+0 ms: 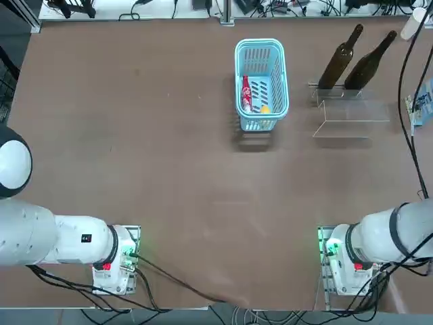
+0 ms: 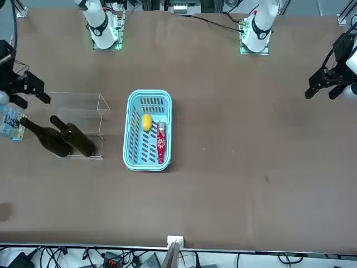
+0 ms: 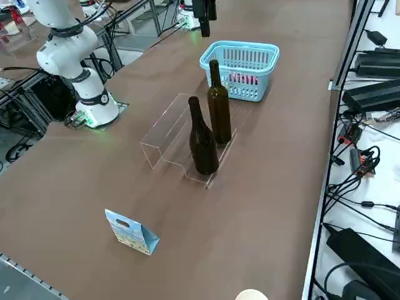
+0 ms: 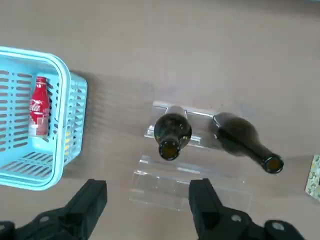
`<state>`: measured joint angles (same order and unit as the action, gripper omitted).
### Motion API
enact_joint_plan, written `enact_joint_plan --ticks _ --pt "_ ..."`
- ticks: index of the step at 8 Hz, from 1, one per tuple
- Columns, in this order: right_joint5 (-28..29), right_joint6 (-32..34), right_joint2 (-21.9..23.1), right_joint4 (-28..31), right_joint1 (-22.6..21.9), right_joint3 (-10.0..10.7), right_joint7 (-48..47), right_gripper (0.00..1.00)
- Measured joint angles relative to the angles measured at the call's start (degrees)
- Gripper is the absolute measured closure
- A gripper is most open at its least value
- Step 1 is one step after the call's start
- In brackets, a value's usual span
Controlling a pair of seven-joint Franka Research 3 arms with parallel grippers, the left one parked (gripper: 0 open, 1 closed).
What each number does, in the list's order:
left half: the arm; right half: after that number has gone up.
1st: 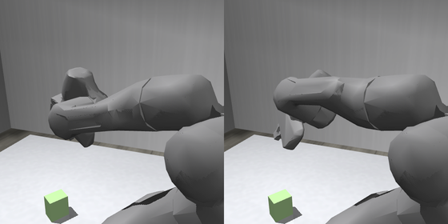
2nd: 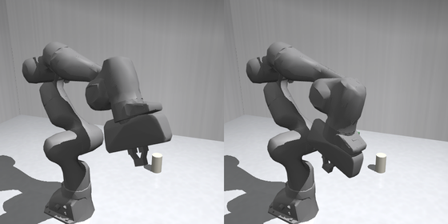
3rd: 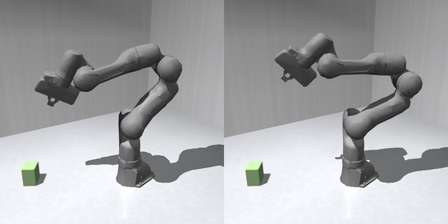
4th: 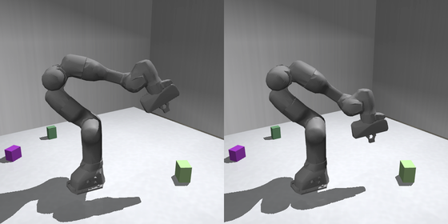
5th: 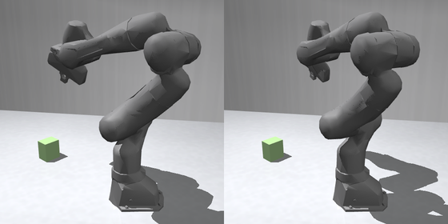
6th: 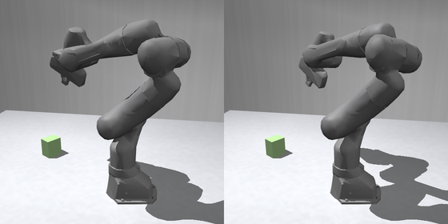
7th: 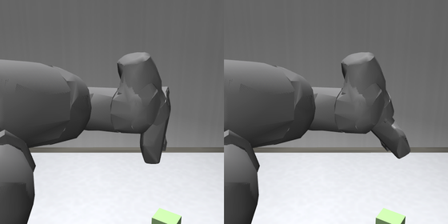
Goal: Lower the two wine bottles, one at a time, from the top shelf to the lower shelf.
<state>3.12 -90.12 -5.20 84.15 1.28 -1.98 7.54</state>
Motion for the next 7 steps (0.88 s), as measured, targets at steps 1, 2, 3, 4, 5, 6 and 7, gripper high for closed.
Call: enact_joint_plan --ticks 1,2,3,4,5,6,7 --pt "-0.9 -0.2 0.5 1.5 -0.3 0.0 -0.1 0.00" --pt "-1.9 -0.6 1.0 3.0 -0.8 0.1 -0.1 0.00" --pt "-2.9 -1.4 1.6 4.3 -1.8 0.5 -0.2 0.00" --pt "-3.9 -2.3 2.2 5.6 -3.8 2.0 -0.2 0.00" --pt "-4.1 -3.2 2.6 6.4 -5.9 4.3 -0.2 0.00" --pt "-4.1 -3.9 2.8 6.8 -6.9 5.8 0.0 0.00" --pt "-4.1 -4.5 2.9 6.8 -7.2 6.4 0.0 0.00"
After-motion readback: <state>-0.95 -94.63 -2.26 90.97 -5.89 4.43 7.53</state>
